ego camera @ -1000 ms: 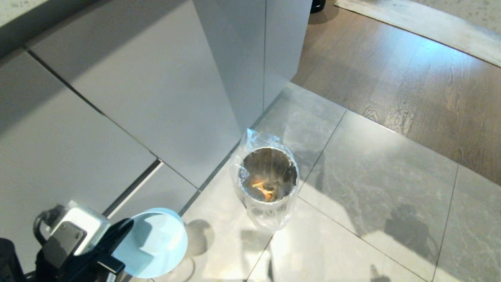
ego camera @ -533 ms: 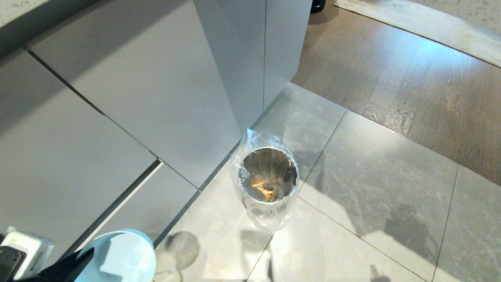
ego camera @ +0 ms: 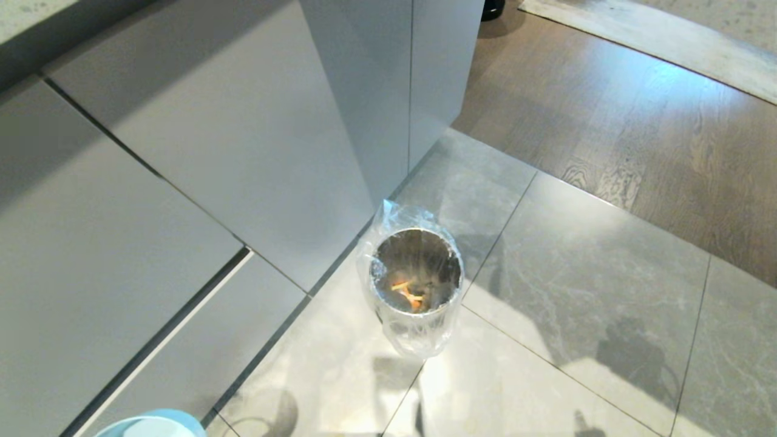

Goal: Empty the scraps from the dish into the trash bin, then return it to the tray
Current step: Put the bowl back to the table

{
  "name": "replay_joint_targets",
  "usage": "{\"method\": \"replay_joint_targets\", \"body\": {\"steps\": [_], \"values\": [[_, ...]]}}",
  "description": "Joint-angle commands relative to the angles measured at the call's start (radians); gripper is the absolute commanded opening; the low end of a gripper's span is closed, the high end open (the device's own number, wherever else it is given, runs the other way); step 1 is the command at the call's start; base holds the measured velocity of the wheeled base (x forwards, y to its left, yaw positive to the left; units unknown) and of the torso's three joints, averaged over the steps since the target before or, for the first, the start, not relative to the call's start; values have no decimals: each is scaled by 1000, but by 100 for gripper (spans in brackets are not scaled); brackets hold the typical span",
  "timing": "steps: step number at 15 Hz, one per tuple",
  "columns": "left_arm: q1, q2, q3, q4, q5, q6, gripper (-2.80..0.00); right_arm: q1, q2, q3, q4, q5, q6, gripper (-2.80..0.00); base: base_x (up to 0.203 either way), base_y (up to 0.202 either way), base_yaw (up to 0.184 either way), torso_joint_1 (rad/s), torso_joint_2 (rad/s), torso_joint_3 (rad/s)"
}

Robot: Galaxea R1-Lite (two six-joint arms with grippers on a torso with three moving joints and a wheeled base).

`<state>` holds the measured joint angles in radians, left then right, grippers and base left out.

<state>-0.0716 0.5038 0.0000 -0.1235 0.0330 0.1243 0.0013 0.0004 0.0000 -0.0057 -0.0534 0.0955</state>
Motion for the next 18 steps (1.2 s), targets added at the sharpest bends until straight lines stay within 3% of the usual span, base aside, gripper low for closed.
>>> {"method": "replay_joint_targets", "body": {"steps": [1, 5, 11, 15, 18], "values": [[18, -150, 0, 53, -16, -35, -280, 0, 0, 0, 0, 0, 0, -280, 0, 0, 0, 0, 0, 0], [93, -293, 0, 120, -44, -73, -280, 0, 0, 0, 0, 0, 1, -280, 0, 0, 0, 0, 0, 0], [75, -503, 0, 117, -35, -158, -280, 0, 0, 0, 0, 0, 0, -280, 0, 0, 0, 0, 0, 0], [75, -502, 0, 114, -36, -157, -280, 0, 0, 0, 0, 0, 1, -280, 0, 0, 0, 0, 0, 0], [75, -502, 0, 117, -43, -119, -280, 0, 0, -1, 0, 0, 0, -280, 0, 0, 0, 0, 0, 0]]}}
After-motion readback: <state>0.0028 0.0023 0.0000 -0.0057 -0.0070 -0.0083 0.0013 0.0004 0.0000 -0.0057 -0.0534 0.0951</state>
